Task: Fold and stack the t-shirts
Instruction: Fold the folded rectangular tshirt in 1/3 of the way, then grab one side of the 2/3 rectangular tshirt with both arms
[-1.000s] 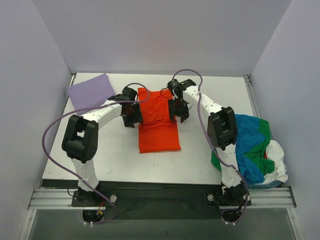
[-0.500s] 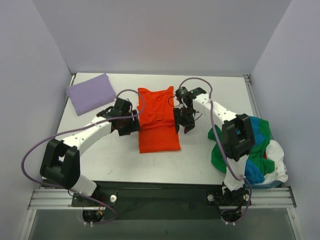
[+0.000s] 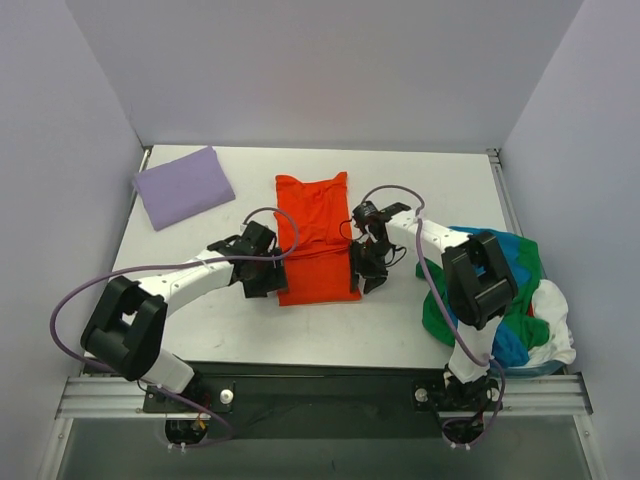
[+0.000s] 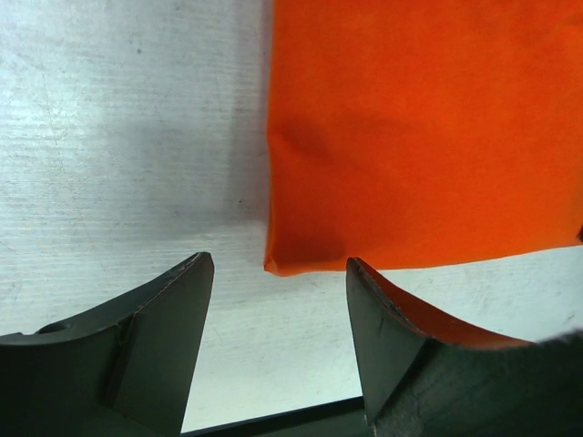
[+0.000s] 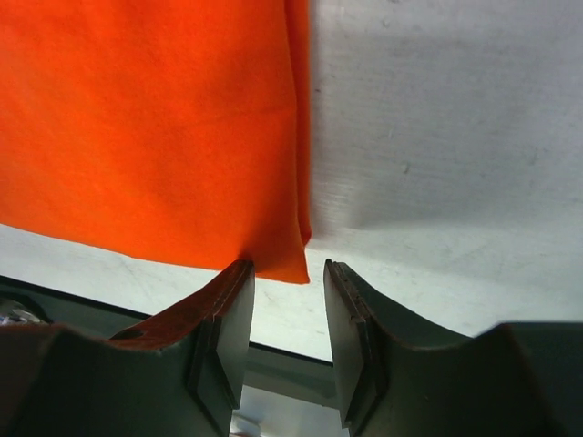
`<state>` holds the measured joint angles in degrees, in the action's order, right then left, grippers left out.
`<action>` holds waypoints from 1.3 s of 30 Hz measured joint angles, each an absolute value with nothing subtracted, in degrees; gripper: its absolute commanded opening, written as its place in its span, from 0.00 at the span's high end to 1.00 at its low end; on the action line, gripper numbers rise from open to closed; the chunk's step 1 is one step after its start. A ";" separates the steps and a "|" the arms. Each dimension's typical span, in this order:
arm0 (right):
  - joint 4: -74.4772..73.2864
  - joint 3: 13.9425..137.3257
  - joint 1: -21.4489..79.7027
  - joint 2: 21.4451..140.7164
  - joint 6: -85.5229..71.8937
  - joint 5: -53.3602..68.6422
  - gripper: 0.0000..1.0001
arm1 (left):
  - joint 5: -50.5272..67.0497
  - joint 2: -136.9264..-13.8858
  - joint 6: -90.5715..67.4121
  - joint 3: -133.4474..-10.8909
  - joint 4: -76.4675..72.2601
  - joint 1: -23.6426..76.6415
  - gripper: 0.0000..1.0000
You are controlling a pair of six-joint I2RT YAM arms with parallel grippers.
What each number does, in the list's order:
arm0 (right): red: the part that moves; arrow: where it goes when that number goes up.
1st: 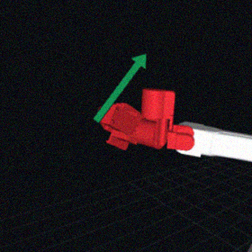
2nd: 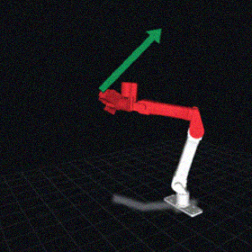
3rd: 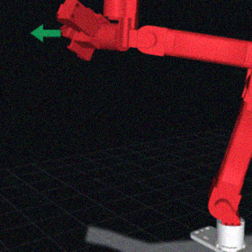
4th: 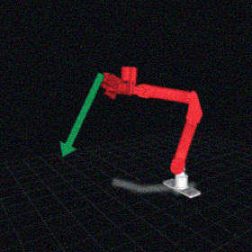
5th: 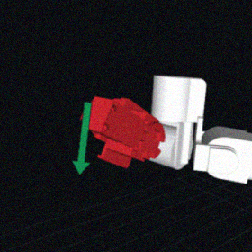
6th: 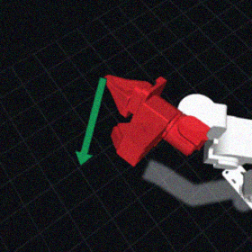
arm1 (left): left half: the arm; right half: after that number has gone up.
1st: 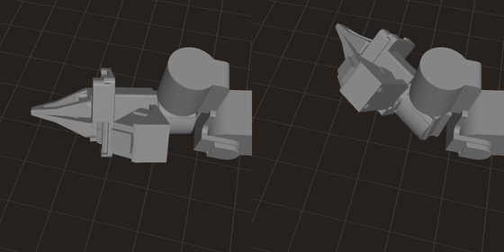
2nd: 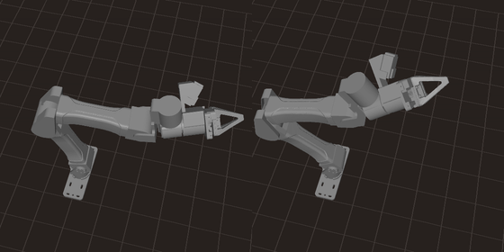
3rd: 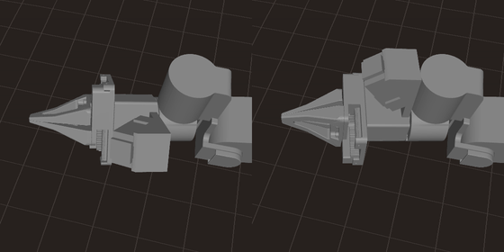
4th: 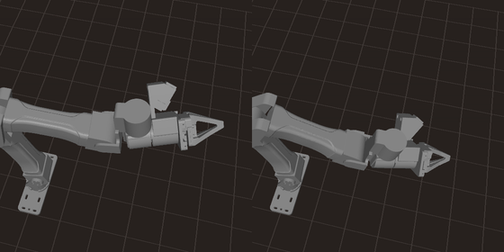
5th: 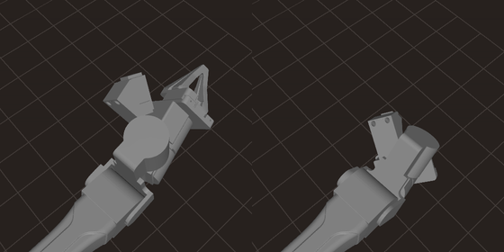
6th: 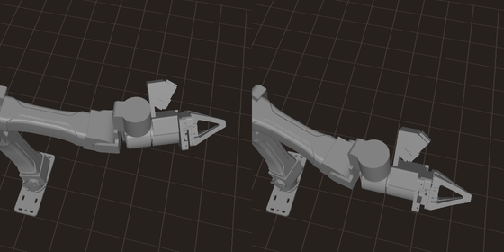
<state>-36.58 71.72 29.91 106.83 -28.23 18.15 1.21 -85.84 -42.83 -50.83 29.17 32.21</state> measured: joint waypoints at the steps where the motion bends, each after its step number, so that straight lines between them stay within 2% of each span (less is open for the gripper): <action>1: -36.07 71.70 30.06 106.85 -28.32 18.28 0.64 | 1.23 -86.04 -42.89 -50.43 29.04 32.21 0.30; 9: -33.82 69.89 30.65 109.30 -28.67 18.41 0.70 | 2.26 -90.13 -43.31 -49.89 26.63 32.40 0.33; 11: -34.13 69.45 30.92 109.58 -28.88 18.83 0.75 | 2.55 -90.41 -43.33 -49.89 25.76 32.73 0.38; 16: -33.67 69.01 31.70 109.60 -29.47 18.96 0.94 | 4.08 -91.44 -43.81 -49.41 23.29 33.10 0.67; 17: -33.61 68.97 31.88 109.60 -29.63 19.00 0.98 | 4.34 -91.44 -43.92 -49.19 22.94 33.19 0.78; 21: -33.32 68.18 32.60 109.30 -30.28 19.66 1.00 | 4.80 -91.00 -44.38 -47.81 21.80 33.76 1.00; 28: -32.16 62.35 35.44 105.06 -32.40 19.86 1.00 | 2.72 -86.02 -44.34 -43.86 23.99 36.84 1.00; 39: -32.12 51.22 44.71 93.91 -39.57 18.70 1.00 | 0.69 -71.24 -47.59 -37.63 32.38 45.56 1.00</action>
<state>-32.12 51.22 44.71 93.91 -39.57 18.70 0.69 -71.24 -47.59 -37.63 32.38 45.56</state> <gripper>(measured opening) 0.042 0.037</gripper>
